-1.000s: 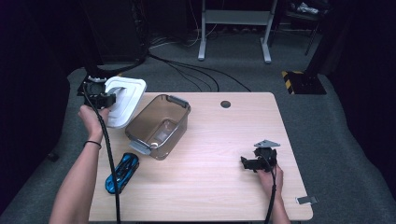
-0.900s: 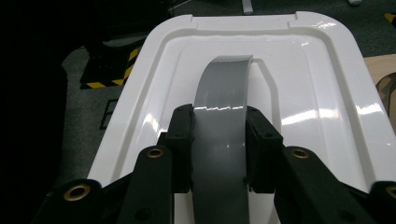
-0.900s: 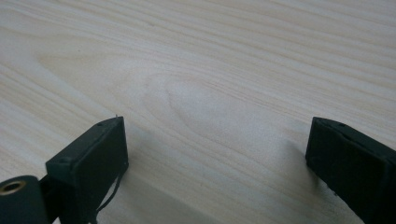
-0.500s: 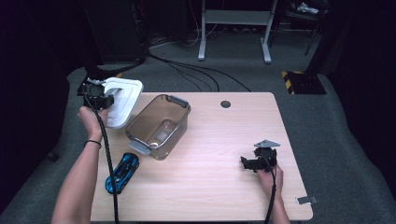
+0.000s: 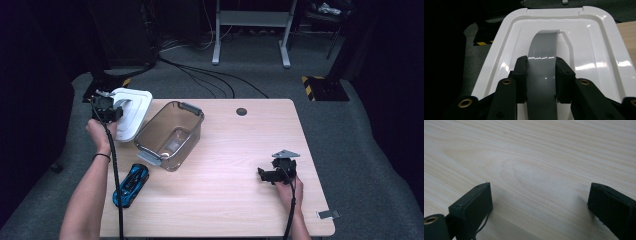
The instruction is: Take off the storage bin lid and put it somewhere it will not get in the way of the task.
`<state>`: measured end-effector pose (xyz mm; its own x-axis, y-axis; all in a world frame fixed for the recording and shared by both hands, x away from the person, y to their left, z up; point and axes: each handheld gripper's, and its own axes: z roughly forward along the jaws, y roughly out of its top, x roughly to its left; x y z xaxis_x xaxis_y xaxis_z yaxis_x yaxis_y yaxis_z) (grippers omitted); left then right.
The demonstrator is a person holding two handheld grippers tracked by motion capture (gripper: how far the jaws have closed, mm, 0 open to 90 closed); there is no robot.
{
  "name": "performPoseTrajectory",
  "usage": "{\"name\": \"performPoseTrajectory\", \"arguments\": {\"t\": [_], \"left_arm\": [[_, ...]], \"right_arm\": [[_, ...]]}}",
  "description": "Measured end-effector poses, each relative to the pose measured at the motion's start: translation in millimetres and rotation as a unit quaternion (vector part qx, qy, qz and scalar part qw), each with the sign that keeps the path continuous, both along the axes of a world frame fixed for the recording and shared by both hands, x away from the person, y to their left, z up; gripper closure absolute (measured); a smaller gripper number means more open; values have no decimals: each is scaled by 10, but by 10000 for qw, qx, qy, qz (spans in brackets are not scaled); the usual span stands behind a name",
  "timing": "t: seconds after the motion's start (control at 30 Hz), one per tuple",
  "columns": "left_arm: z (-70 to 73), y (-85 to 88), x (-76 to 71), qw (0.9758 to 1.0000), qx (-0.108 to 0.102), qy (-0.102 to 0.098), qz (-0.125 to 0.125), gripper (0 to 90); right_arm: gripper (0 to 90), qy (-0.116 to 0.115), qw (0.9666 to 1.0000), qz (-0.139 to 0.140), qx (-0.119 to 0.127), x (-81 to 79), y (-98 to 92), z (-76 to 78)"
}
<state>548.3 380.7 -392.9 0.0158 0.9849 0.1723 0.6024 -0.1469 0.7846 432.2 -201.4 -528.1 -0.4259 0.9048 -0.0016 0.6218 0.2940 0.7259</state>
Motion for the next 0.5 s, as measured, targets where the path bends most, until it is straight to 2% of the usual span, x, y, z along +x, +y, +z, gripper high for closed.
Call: {"name": "performPoseTrajectory", "arguments": {"t": [0.23, 0.33, 0.37, 0.47, 0.5], "left_arm": [[-138, 13, 23, 9998, -182, -9, 7, 677], [-201, 8, 26, 9998, -209, 66, -34, 676], [-231, 4, 31, 9996, -264, 18, -23, 676], [-311, -7, 35, 9993, -368, 39, -57, 676], [-333, -5, 33, 9993, -347, 108, -88, 676]], "right_arm": [[50, -1, 10000, 8, -3, 0, 0, 0], [50, -1, 10000, 9, -4, 0, 0, 0], [50, -2, 10000, 7, -2, -1, 0, 0], [50, 0, 10000, 6, -1, -1, 0, 0], [50, 0, 10000, 6, -1, -1, 0, 0]]}}
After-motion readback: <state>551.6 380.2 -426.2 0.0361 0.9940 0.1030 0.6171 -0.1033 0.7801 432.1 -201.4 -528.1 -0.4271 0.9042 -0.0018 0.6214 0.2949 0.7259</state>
